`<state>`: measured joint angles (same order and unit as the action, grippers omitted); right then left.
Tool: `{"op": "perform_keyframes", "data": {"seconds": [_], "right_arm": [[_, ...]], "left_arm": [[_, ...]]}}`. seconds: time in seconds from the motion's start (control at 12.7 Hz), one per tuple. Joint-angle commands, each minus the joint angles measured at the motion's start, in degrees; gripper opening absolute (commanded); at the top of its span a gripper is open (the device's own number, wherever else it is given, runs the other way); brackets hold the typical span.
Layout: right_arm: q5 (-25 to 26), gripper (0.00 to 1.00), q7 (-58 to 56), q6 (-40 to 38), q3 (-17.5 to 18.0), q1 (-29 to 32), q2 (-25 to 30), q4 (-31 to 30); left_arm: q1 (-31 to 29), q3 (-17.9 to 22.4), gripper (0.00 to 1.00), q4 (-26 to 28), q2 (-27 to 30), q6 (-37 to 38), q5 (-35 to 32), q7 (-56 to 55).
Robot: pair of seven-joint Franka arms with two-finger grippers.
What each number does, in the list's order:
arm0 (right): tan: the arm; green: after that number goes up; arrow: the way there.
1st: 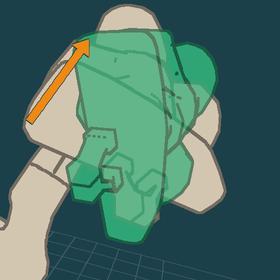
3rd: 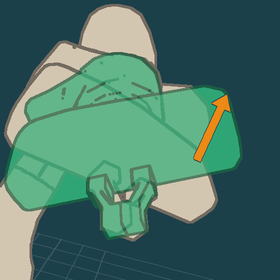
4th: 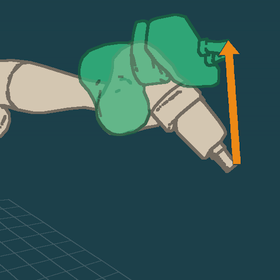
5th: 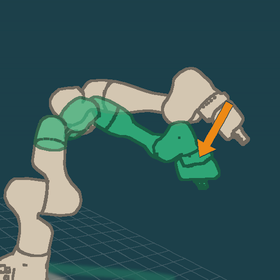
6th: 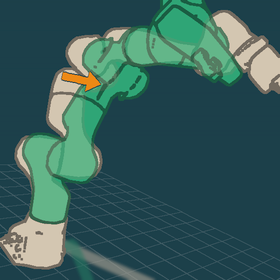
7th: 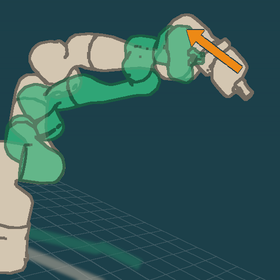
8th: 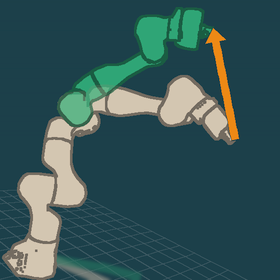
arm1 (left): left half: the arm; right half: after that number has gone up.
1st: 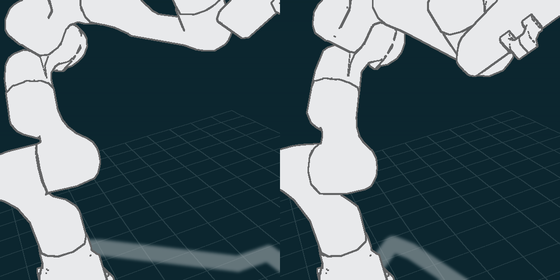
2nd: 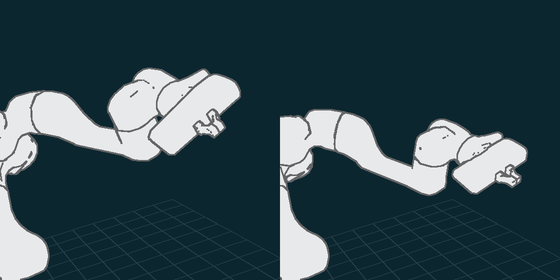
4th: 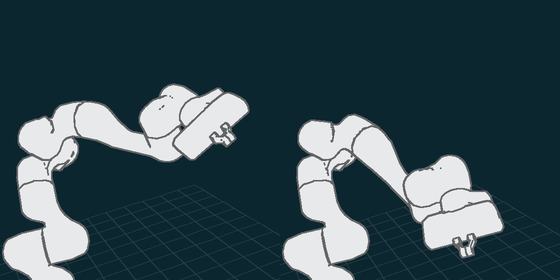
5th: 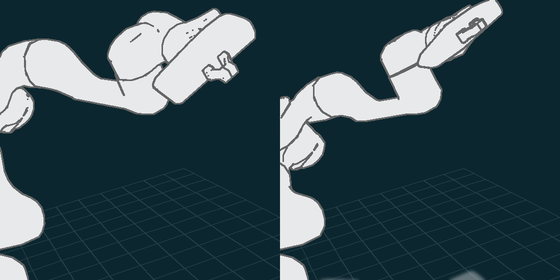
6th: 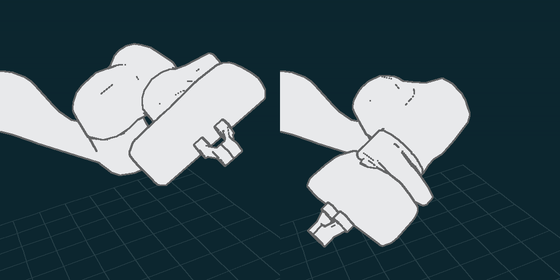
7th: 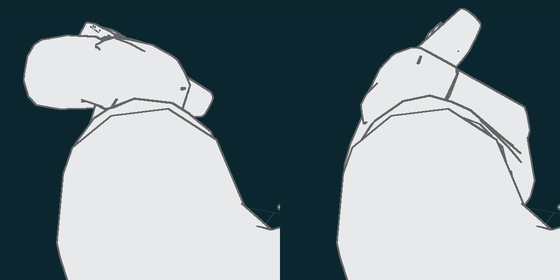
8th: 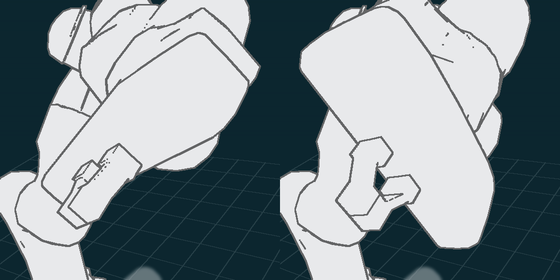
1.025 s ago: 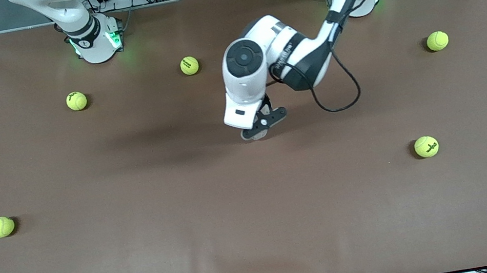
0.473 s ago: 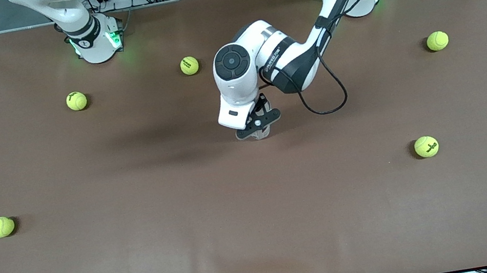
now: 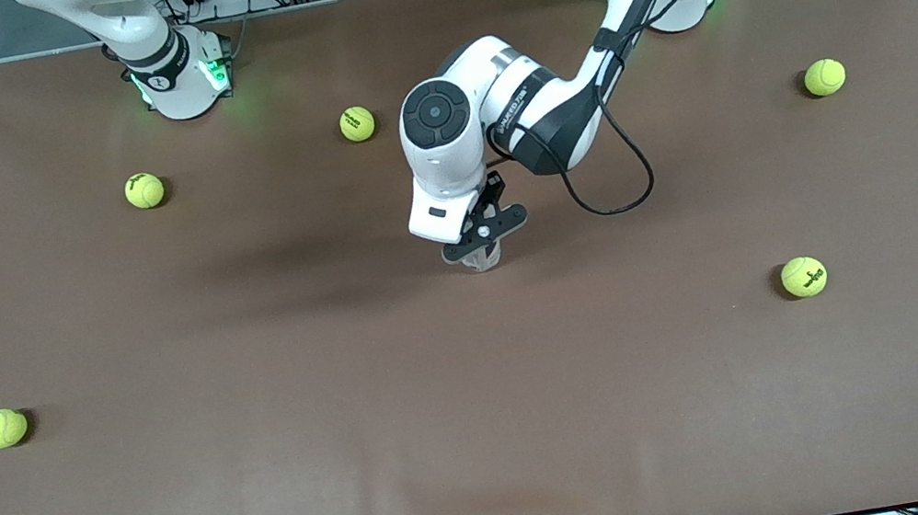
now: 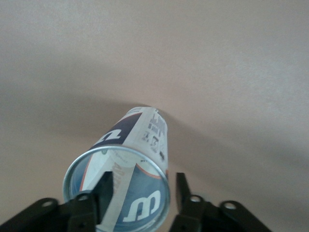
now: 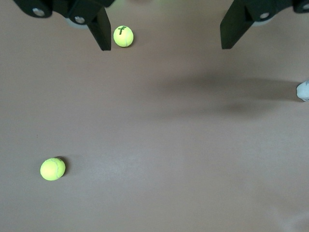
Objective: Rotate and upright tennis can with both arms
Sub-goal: 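Lower the can upright onto the table with the left gripper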
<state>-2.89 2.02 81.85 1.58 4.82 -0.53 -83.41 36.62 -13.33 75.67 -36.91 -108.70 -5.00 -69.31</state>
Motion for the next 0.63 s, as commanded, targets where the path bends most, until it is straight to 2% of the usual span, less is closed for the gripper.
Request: {"op": "perform_keyframes", "data": {"seconds": [0.0,0.24,0.55], "right_arm": [[0.07,1.0,0.97,0.24,0.09,-0.17,0.18,-0.08],[0.07,1.0,0.97,0.24,0.09,-0.17,0.09,-0.08],[0.77,1.0,1.06,0.86,0.09,-0.08,0.18,-0.08]], "left_arm": [[0.12,0.41,1.0,-0.7,2.88,1.39,-1.42,-0.12],[-0.76,0.5,1.0,-0.62,6.74,1.82,-1.6,-0.04],[-4.62,0.5,1.0,-0.35,13.34,7.7,-1.68,0.49]]}}
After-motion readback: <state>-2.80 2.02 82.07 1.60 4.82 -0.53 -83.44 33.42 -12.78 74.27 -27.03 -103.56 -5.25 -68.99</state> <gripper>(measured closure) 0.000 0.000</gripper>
